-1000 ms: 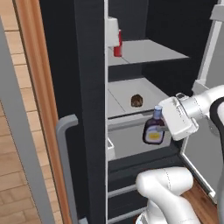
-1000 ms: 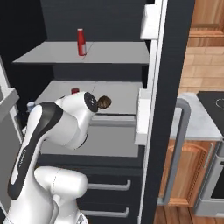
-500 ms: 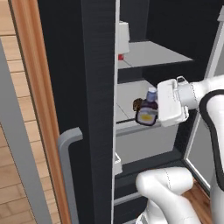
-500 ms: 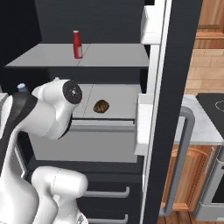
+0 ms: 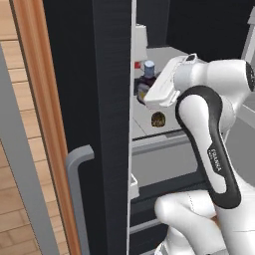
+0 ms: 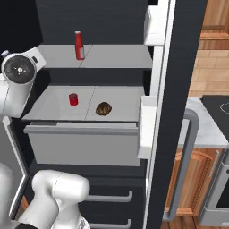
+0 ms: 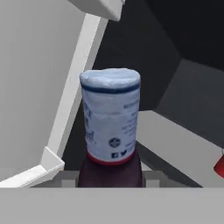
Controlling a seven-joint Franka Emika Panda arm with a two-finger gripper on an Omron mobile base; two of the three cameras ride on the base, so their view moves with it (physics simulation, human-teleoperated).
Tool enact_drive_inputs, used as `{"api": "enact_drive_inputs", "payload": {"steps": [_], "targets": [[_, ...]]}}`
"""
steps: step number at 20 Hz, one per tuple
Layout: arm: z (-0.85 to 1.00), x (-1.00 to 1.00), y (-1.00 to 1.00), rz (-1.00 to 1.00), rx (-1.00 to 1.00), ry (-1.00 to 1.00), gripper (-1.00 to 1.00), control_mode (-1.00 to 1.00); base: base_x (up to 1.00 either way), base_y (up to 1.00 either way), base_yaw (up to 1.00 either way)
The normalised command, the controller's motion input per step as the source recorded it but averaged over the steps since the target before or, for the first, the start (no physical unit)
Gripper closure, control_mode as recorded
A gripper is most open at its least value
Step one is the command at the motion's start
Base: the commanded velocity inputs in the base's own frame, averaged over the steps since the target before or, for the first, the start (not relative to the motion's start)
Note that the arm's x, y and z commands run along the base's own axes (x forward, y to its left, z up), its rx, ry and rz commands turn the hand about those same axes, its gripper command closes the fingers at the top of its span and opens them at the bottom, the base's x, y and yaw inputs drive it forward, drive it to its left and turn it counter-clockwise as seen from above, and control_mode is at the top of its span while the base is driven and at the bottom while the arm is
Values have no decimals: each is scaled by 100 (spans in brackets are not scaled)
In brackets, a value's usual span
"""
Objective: Place the ketchup and condiment bottle from the counter to the top shelf of the fridge. If the existing items in the fridge are on the top shelf, move them to other shelves.
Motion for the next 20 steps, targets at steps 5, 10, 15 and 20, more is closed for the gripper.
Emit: {"api": "enact_drive_inputs", "payload": {"steps": [5,10,15,20], "targets": [[30,59,4,-26,6,5,100,-100,0,0,0],[1,46,0,-27,13,9,100,-100,0,0,0],[0,16,0,-9,6,0,100,-100,0,0,0],[0,59,0,-14,15,7,100,-100,0,0,0]]}}
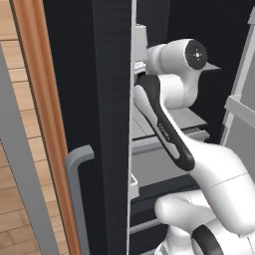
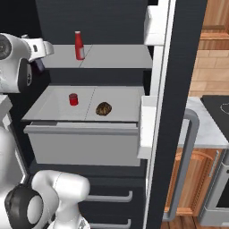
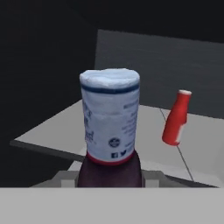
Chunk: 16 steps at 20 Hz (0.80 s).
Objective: Place the ketchup and condiment bottle from the counter to the top shelf of the fridge. If the existing items in the fridge are on the top shelf, move them to other shelves.
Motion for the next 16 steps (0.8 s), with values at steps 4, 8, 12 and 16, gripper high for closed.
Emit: {"api": "enact_drive_inputs", "payload": {"steps": [4,8,12,16], "targets": [[0,52,1,-12,13,3,100,-100,0,0,0],[0,59,16,-7,0,4,100,-100,0,0,0],[-8,63,20,-6,0,4,100,-100,0,0,0],[-18,66,19,-4,2,5,100,-100,0,0,0]]}}
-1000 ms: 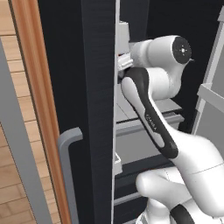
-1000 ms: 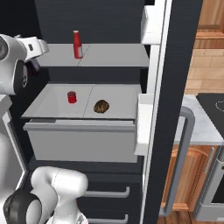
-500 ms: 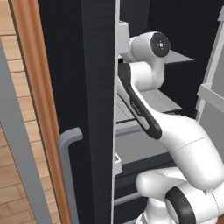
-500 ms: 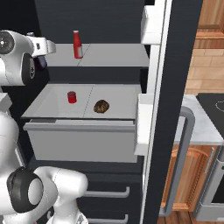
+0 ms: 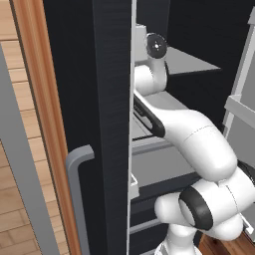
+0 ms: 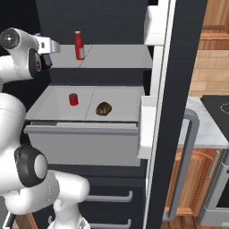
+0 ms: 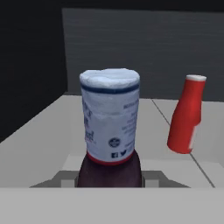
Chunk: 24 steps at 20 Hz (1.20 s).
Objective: Place the ketchup and condiment bottle from the counter to the top shelf of the fridge. If the existing items in the fridge are on the top shelf, move them to other shelves.
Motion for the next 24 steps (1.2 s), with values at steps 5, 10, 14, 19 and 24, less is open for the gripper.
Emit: {"api": "enact_drive_inputs", "payload": {"steps": [5,10,14,19,24], "targets": [[-29,58,19,-2,2,4,100,-100,0,0,0],[-23,57,20,-1,1,1,100,-100,0,0,0],[0,56,12,-2,2,5,100,-100,0,0,0],[4,50,5,0,0,4,100,-100,0,0,0],[-43,20,0,0,0,0,100,-100,0,0,0]]}}
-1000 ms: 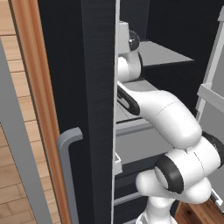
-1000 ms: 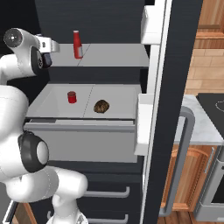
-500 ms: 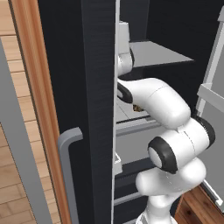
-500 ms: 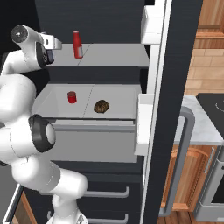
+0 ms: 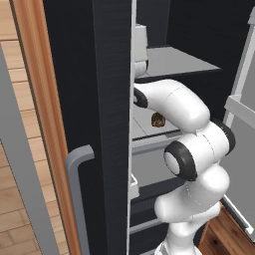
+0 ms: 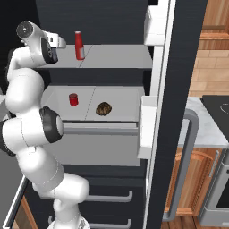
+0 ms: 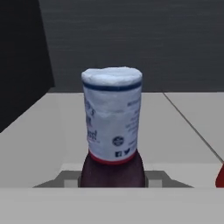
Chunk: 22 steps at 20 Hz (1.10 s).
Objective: Place the ketchup and condiment bottle from the counter to the top shelf of the fridge. If the existing items in the fridge are on the top shelf, move them to other shelves.
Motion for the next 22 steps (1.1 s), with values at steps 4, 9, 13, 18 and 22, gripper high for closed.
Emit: {"api": "enact_drive_inputs", "payload": {"steps": [4,9,13,18,22], "targets": [[-13,11,0,0,0,0,-100,-100,0,0,0],[0,0,0,0,0,0,-100,-100,0,0,0],[1,-16,-3,0,0,0,-100,-100,0,0,0],[7,-70,-19,0,2,-4,-100,-100,0,0,0],[11,-100,-36,0,5,-12,-100,-100,0,0,0]]}}
